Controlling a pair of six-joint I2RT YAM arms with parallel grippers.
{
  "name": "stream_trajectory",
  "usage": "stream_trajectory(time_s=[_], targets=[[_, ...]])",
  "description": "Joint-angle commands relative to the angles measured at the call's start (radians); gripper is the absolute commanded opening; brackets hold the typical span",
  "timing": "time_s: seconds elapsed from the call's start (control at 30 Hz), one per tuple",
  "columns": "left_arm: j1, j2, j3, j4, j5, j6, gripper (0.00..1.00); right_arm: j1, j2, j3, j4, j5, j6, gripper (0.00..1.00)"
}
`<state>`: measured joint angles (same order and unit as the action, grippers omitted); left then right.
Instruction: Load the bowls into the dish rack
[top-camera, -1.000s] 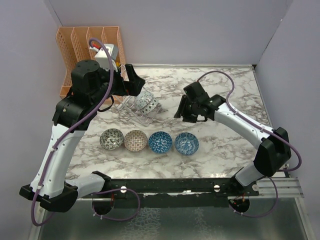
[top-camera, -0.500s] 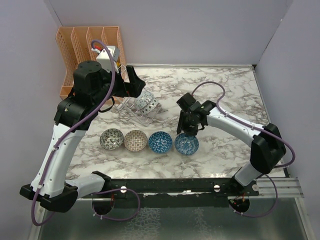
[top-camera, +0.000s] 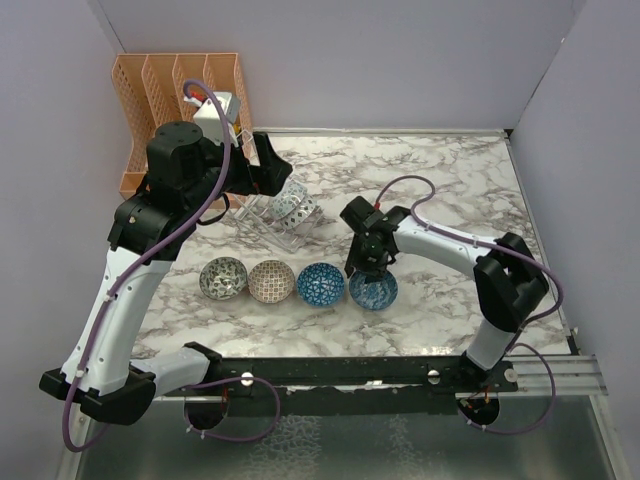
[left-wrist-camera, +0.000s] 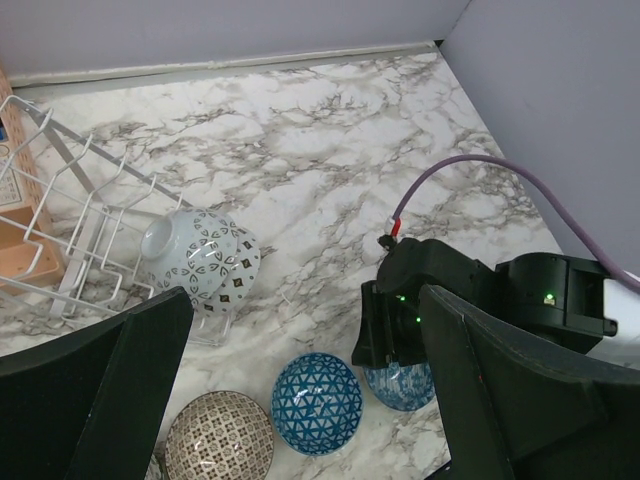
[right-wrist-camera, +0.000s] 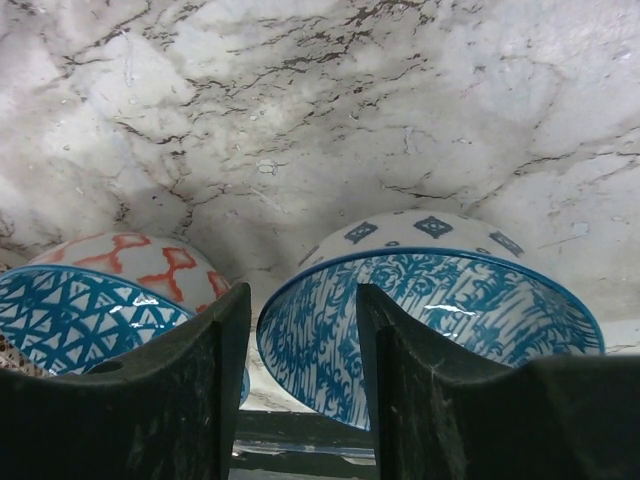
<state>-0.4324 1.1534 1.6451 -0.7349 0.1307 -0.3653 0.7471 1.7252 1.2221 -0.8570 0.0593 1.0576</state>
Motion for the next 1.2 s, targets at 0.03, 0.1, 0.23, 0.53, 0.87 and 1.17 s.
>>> stream_trajectory(time_s=[0.03, 0.1, 0.23, 0.53, 0.87, 1.17], targets=[[-0.004, -0.026, 0.007, -0.003, 0.023, 0.003, 0.99, 0.026, 0.038, 0.051, 0.011, 0.026, 0.048, 0.43], [-0.003, -0.029, 0.008, -0.006, 0.016, 0.008, 0.99, 0.027, 0.039, 0.059, -0.004, 0.046, 0.05, 0.33], [-0.004, -0.031, 0.009, -0.007, 0.009, 0.012, 0.99, 0.028, 0.034, 0.086, -0.051, 0.092, 0.042, 0.15], [-0.003, -0.033, 0.004, 0.002, 0.006, 0.011, 0.99, 0.028, -0.001, 0.16, -0.086, 0.206, -0.044, 0.01], [-0.004, -0.032, 0.038, -0.008, -0.011, 0.021, 0.99, 0.01, -0.117, 0.232, 0.152, 0.222, -0.165, 0.01], [-0.003, -0.009, 0.171, -0.043, -0.052, 0.048, 0.99, -0.039, -0.211, 0.214, 0.639, -0.041, -0.146, 0.01]])
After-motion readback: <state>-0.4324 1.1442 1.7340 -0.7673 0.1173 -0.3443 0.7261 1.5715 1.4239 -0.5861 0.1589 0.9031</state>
